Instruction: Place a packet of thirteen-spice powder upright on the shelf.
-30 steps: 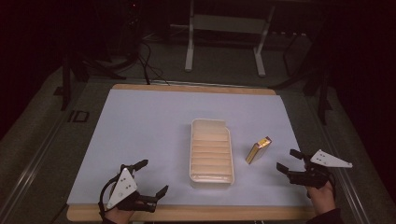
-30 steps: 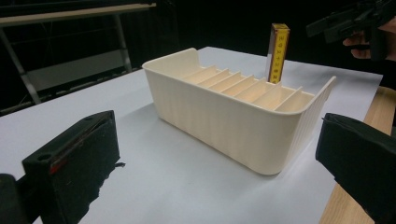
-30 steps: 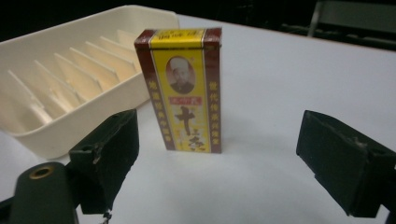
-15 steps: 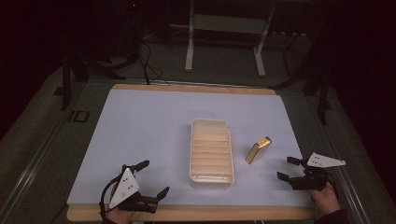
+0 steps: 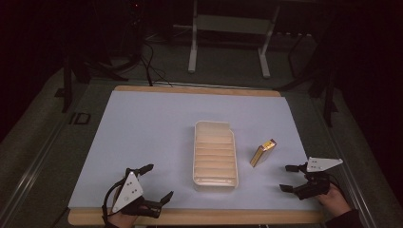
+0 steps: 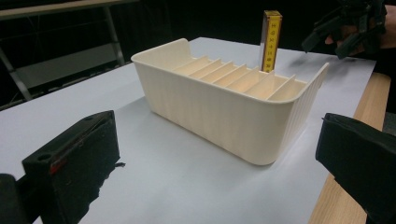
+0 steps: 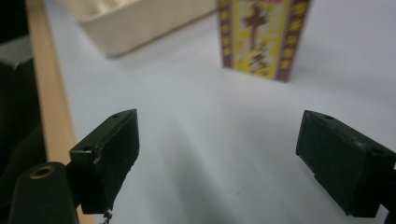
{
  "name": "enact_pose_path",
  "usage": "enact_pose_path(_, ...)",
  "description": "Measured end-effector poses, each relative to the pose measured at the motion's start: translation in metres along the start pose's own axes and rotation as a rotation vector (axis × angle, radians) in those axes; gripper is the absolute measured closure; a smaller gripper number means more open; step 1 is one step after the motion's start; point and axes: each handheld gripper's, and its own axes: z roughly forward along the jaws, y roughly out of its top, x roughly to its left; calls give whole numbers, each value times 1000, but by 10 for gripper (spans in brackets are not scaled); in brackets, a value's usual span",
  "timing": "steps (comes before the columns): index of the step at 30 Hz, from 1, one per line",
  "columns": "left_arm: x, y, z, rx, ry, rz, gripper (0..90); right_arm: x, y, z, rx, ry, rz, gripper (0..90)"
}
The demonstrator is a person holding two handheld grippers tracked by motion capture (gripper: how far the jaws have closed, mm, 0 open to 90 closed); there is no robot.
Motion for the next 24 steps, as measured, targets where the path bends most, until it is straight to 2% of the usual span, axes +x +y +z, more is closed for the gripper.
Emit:
enact_pose_path(1,0,0,0,1,1,0,0,1,1,0,23,6,-14,134)
enact_pose_path(2,0,0,0,1,1,0,0,1,1,0,23,6,-14,134)
enact_pose_path(6,0,0,0,2,0,0,0,4,9,2,118,31,-72,133)
enact_pose_path(7,0,0,0,2,0,0,0,4,9,2,118,31,-72,133)
enact_pose_path(12,0,0,1,6,-2,3,0,8,21,3,211,46,-119,132)
enact_pose_path(13,-1,0,1,7,-3,4,0,8,21,3,211,46,-119,132)
enact_pose_path(14,0,0,1,8,-3,5,0,9,25,4,249,50,-132,132)
enact_pose_path(15,-1,0,1,8,-4,5,0,9,25,4,249,50,-132,132)
enact_pose_path(16,-1,0,1,9,-5,6,0,10,29,6,288,54,-135,133)
enact_pose_path(17,-1,0,1,9,-5,6,0,10,29,6,288,54,-135,133)
enact_pose_path(18,-1,0,1,9,-5,6,0,12,34,8,344,65,-130,133)
enact_pose_path(19,-1,0,1,9,-7,5,0,12,34,8,344,65,-130,133)
enact_pose_path(20,-1,0,1,8,-7,6,0,14,38,11,397,62,-155,133)
enact_pose_path(21,-1,0,1,9,-6,6,0,14,38,11,397,62,-155,133)
enact_pose_path(22,-1,0,1,10,-7,6,0,16,42,14,447,62,-170,132)
enact_pose_path(23,-1,0,1,10,-7,6,0,16,42,14,447,62,-170,132)
enact_pose_path(24,-1,0,1,10,-7,6,0,16,45,14,472,62,-176,132)
